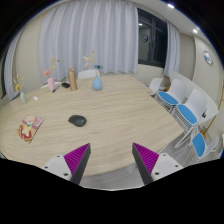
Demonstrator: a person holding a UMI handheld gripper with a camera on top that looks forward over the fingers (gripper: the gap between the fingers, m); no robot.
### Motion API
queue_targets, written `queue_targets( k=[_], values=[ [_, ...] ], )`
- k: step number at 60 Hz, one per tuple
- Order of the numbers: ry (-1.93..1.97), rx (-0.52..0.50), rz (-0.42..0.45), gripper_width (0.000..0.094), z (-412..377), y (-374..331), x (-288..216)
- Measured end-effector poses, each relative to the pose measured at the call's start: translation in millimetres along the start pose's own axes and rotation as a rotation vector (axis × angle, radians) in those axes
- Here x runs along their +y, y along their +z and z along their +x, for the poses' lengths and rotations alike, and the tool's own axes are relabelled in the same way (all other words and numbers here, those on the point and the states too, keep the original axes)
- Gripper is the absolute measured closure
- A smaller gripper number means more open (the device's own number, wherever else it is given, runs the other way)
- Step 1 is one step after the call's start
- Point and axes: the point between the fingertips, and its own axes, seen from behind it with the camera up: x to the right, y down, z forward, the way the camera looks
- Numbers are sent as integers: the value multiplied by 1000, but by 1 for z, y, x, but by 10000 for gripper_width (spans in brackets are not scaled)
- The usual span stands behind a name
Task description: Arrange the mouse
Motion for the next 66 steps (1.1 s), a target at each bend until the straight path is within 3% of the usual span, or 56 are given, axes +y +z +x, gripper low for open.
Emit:
queue_targets(
  k=[15, 45, 66],
  values=[
    [-41, -45, -11, 74, -15, 5, 10],
    [-160, -245, -1, 75, -101, 20, 30],
    [-136, -228, -3, 76, -112, 63, 24]
  ],
)
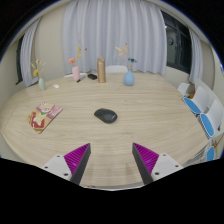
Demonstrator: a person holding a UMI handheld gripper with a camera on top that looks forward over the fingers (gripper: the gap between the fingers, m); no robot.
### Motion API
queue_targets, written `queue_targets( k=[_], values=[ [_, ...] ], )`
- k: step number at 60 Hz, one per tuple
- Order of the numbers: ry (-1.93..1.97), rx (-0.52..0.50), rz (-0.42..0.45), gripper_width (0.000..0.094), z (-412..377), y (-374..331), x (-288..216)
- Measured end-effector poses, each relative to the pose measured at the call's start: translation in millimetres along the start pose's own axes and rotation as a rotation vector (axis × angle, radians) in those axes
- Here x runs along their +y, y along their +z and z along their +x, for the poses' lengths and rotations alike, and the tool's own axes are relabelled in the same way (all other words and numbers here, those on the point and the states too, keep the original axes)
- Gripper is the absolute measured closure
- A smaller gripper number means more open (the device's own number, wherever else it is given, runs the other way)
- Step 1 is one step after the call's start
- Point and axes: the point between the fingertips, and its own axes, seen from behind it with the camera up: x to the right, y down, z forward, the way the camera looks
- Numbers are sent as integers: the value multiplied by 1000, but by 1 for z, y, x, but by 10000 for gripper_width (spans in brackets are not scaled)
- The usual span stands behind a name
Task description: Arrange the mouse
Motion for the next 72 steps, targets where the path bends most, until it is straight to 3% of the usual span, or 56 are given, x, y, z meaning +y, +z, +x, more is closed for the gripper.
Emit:
queue_targets(
  k=[24, 45, 72],
  values=[
    [-37, -1, 8, 78, -10, 94, -32],
    [-24, 22, -36, 75, -11, 186, -51],
    [48, 78, -15, 76, 5, 245, -99]
  ],
)
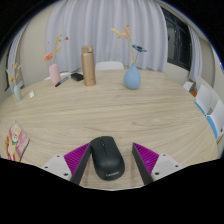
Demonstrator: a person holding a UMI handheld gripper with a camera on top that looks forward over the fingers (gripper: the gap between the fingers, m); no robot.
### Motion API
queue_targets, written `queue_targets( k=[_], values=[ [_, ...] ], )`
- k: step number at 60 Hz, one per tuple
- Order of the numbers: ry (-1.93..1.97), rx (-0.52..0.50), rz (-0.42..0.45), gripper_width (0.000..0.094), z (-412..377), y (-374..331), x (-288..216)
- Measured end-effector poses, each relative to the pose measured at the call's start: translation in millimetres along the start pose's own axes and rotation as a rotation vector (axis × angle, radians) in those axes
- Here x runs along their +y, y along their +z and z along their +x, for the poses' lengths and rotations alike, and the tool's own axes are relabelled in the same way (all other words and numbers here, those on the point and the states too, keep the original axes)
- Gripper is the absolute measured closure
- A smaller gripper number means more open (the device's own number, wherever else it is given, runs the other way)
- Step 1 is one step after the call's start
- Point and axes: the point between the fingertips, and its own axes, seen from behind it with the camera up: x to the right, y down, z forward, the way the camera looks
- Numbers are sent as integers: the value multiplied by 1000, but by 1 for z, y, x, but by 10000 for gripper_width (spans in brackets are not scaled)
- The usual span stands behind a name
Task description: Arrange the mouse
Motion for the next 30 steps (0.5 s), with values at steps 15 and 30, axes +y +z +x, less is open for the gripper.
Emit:
queue_targets(
  k=[15, 30],
  values=[
    [-16, 9, -26, 453, -2, 5, -2],
    [-54, 46, -41, 520, -4, 1, -2]
  ],
)
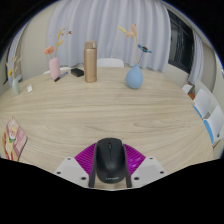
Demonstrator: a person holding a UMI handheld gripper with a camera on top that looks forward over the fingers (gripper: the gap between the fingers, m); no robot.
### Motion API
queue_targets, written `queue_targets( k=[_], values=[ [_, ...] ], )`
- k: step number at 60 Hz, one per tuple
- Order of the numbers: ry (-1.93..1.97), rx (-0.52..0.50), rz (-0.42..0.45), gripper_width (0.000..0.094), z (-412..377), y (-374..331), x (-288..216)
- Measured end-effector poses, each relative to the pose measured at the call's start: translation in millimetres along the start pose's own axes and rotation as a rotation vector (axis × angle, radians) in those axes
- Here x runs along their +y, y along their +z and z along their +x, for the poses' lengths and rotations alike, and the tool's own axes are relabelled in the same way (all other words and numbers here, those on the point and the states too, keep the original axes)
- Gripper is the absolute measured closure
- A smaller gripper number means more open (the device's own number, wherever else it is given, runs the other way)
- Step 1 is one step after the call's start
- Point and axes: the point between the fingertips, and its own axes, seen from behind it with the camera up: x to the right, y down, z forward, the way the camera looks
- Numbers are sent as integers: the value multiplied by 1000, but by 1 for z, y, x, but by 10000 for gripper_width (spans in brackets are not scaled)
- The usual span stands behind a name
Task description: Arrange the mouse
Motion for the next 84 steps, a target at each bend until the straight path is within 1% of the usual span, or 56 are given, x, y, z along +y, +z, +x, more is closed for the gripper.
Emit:
queue_targets(
  k=[3, 6, 15, 23, 29, 34, 39, 48, 52, 61, 64, 69, 72, 74, 75, 78, 79, 81, 84],
  values=[
    [9, 0, -15, 524, -2, -4, -2],
    [27, -3, -5, 522, -7, -13, -12],
    [16, -47, 54, 524, -44, -62, -74],
    [14, -150, 107, 523, -121, -106, -128],
    [-17, -229, 144, 523, -197, -122, -146],
    [-39, -282, 138, 525, -262, -121, -139],
    [-50, -326, 103, 525, -318, -110, -114],
    [-81, -327, 7, 526, -380, -83, -55],
    [-95, -331, -33, 525, -395, -74, -28],
    [-126, -310, -76, 522, -405, -63, 9],
    [-132, -303, -54, 519, -405, -64, 7],
    [-134, -298, -41, 507, -404, -65, 9],
    [-119, -311, -43, 468, -405, -66, 10],
    [-115, -322, -55, 398, -405, -68, 11],
    [-115, -327, -58, 337, -405, -70, 11],
    [-119, -339, -57, 60, -402, -77, 8],
    [-121, -343, -51, 58, -400, -81, 5],
    [-126, -348, -32, 97, -394, -88, -1],
    [-134, -349, -3, 89, -381, -102, -11]
  ],
)
